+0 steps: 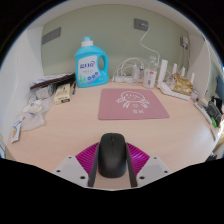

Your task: Arrange mouse

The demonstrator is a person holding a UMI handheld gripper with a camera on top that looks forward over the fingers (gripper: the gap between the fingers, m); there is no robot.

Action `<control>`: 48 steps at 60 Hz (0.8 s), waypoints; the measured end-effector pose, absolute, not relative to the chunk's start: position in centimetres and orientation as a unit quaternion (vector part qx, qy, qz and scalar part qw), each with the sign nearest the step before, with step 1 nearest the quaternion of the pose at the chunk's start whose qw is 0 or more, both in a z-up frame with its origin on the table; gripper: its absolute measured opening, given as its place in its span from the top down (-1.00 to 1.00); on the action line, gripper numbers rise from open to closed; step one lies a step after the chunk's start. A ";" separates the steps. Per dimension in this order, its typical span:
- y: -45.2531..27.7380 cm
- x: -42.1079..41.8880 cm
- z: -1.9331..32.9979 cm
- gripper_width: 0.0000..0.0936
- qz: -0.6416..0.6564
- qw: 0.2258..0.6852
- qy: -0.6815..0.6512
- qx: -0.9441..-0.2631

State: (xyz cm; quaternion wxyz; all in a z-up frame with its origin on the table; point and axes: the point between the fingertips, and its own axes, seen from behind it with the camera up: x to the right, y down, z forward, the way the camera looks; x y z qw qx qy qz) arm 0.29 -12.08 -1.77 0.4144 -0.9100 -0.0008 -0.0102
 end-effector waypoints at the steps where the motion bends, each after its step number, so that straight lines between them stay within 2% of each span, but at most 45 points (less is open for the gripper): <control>1: -12.1 0.2 -1.8 -0.02 -0.007 0.415 -0.001 -0.910; 12: -11.9 -0.1 -1.8 0.21 0.001 0.407 -0.032 -0.913; 18: -11.6 -0.5 -0.5 0.25 0.013 0.408 -0.057 -0.911; 23: -10.5 -1.9 3.8 0.25 0.038 0.433 -0.083 -0.897; 33: -3.6 -2.3 16.4 0.24 0.085 0.524 -0.096 -0.842; 37: 0.4 -0.2 18.8 0.25 0.083 0.544 -0.083 -0.831; 42: 5.5 3.2 17.9 0.25 0.068 0.540 -0.056 -0.837; 48: 9.4 6.5 11.7 0.25 0.046 0.496 -0.034 -0.866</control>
